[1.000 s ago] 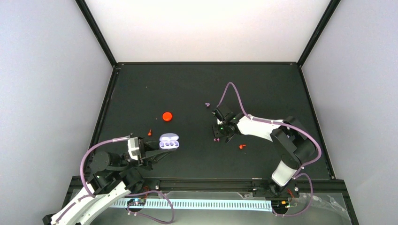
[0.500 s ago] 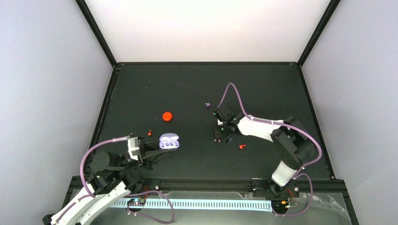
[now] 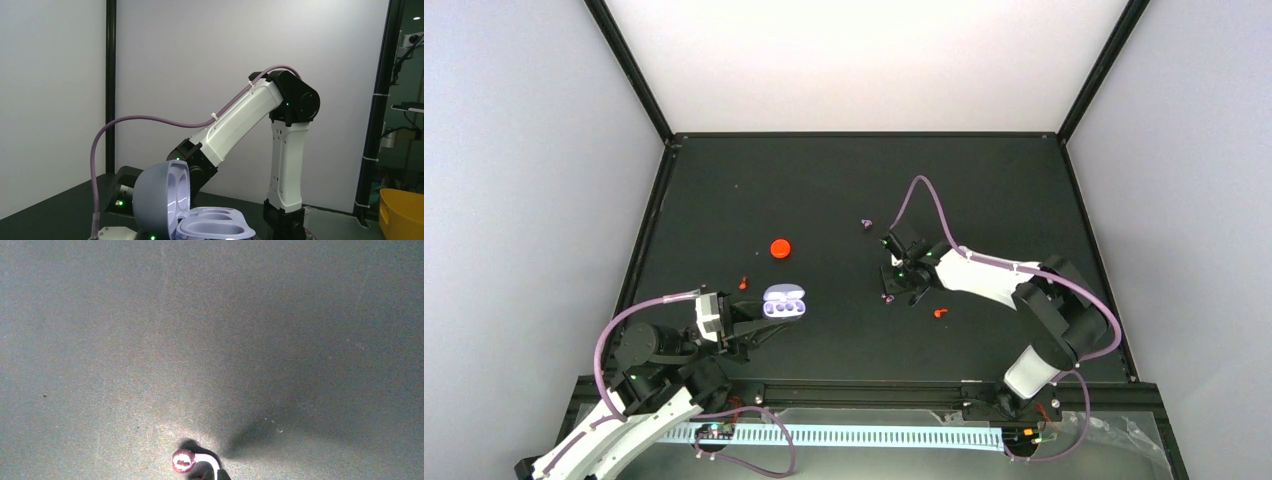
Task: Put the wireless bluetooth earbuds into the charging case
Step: Pick up the earbud from the center of the board.
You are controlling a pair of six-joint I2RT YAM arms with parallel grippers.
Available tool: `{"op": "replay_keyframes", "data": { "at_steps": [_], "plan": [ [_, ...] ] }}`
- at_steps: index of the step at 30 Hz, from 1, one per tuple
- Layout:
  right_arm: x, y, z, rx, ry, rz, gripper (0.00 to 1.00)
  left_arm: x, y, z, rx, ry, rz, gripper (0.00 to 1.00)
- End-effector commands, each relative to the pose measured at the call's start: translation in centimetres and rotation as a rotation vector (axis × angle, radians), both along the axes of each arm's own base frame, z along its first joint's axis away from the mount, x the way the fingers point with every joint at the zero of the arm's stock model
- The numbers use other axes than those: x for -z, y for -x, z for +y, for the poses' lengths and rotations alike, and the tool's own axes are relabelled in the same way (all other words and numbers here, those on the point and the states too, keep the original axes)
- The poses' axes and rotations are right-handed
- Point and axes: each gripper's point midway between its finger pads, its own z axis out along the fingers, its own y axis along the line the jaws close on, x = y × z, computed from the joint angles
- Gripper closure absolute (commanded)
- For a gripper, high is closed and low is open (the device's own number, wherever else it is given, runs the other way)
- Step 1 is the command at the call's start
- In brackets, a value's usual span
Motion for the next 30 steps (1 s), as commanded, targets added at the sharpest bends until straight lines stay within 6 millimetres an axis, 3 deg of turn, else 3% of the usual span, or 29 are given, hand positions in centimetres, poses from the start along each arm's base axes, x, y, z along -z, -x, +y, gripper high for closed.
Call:
{"op": "replay_keyframes", "data": {
  "at_steps": [1,5,9,15,30],
  "plan": [
    [-1.5,-0.6,-0.6,0.009,0.012,-0.046,0.99,-0.4,0.1,0.0,0.008,0.012,-0.013,0.99],
    [-1.7,-0.3,-0.4,0.001,0.006,-0.037,0.98,-0.4,0.2,0.0,0.008,0.012,-0.011,0.98],
    [-1.3,0.5,-0.2,0.014,-0.017,-0.005,0.78,-0.4,0.2,0.0,0.009,0.012,-0.011,0.98],
    [-0.9,1.4,0.7,0.015,-0.032,0.013,0.6,-0.3,0.2,-0.1,0.013,0.015,-0.01,0.99],
    [0.6,0.6,-1.2,-0.008,0.126,-0.018,0.7,-0.5,0.5,0.1,0.02,0.016,-0.016,0.98]
  ]
}}
